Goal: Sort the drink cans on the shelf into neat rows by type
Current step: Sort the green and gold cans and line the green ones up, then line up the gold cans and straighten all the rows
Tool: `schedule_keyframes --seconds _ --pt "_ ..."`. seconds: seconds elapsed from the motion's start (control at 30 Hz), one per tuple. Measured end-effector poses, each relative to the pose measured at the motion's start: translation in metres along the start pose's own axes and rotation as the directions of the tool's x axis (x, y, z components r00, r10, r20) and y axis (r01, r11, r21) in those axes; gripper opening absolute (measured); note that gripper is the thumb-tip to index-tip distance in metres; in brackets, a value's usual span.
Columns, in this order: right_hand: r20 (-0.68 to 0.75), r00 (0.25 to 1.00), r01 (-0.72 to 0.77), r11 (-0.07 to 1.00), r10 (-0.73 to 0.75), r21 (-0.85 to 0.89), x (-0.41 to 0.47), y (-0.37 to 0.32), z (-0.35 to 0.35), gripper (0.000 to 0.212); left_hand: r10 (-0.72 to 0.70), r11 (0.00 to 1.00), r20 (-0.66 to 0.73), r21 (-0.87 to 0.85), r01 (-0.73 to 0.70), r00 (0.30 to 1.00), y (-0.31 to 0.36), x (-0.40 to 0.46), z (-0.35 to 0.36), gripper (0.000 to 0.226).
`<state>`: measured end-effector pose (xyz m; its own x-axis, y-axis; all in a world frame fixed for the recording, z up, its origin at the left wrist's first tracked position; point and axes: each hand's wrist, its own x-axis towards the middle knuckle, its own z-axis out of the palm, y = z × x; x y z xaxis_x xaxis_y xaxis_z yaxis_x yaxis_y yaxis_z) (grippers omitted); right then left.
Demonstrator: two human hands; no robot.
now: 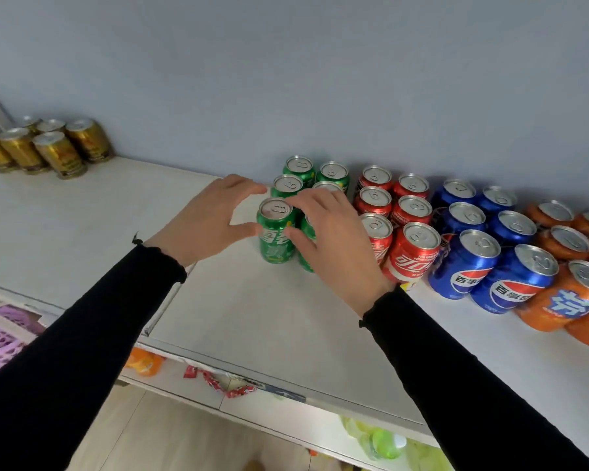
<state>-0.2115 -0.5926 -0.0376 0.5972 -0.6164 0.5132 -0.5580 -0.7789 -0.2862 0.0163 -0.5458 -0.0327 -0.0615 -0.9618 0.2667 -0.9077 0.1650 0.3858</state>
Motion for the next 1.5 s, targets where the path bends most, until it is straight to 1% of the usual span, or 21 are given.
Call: schedule_keyframes --seconds 0.1,0.17,0.27,0.33,0.4,0.57,0.73,0.93,1.07,1.23,1.37,1.5 --pt "-0.048 0.996 0.079 0.981 -0.071 0.176 0.008 -0.028 0.019 0.031 -0.056 0.993 -0.074 0.097 0.063 0.996 -0.021 -0.034 -0.011 0.055" --pt "-0.027 0.995 0.099 0.964 -0.095 0.249 0.013 -0.048 0.040 0.031 -0.106 0.985 -0.069 0.127 0.114 0.992 -0.038 -0.059 -0.020 0.054" --pt "0.080 0.990 0.088 0.950 -0.117 0.299 0.021 -0.082 0.078 0.034 -0.206 0.966 -0.072 0.145 0.215 0.976 -0.075 -0.097 -0.039 0.052" --pt "0.175 0.977 0.062 0.949 -0.121 0.311 0.030 -0.108 0.104 0.038 -0.263 0.950 -0.100 0.147 0.276 0.959 -0.104 -0.122 -0.054 0.052" --pt "0.230 0.966 0.044 0.950 -0.119 0.308 0.041 -0.135 0.128 0.041 -0.307 0.936 -0.108 0.147 0.320 0.946 -0.136 -0.145 -0.069 0.052" --pt "0.294 0.955 -0.047 0.948 -0.050 0.314 0.082 -0.208 0.188 0.044 -0.360 0.922 -0.086 0.117 0.369 0.929 -0.225 -0.190 -0.112 0.053" --pt "0.294 0.953 -0.171 0.925 0.069 0.340 0.120 -0.269 0.239 0.046 -0.380 0.916 -0.097 0.098 0.388 0.920 -0.305 -0.211 -0.154 0.055" --pt "0.310 0.932 -0.297 0.881 0.185 0.367 0.167 -0.301 0.282 0.050 -0.361 0.922 -0.081 0.118 0.369 0.929 -0.376 -0.197 -0.186 0.059" --pt "0.319 0.911 -0.382 0.832 0.263 0.403 0.206 -0.300 0.308 0.054 -0.343 0.926 -0.073 0.138 0.350 0.936 -0.421 -0.169 -0.201 0.064" --pt "0.301 0.885 -0.464 0.739 0.356 0.488 0.262 -0.290 0.351 0.060 -0.295 0.933 -0.061 0.195 0.301 0.954 -0.472 -0.120 -0.220 0.071" --pt "0.273 0.874 -0.484 0.685 0.401 0.544 0.303 -0.292 0.384 0.068 -0.242 0.932 -0.055 0.263 0.247 0.969 -0.508 -0.080 -0.232 0.078" --pt "0.253 0.861 -0.499 0.633 0.442 0.591 0.330 -0.297 0.407 0.077 -0.203 0.922 0.027 0.341 0.182 0.979 -0.532 -0.043 -0.236 0.088"
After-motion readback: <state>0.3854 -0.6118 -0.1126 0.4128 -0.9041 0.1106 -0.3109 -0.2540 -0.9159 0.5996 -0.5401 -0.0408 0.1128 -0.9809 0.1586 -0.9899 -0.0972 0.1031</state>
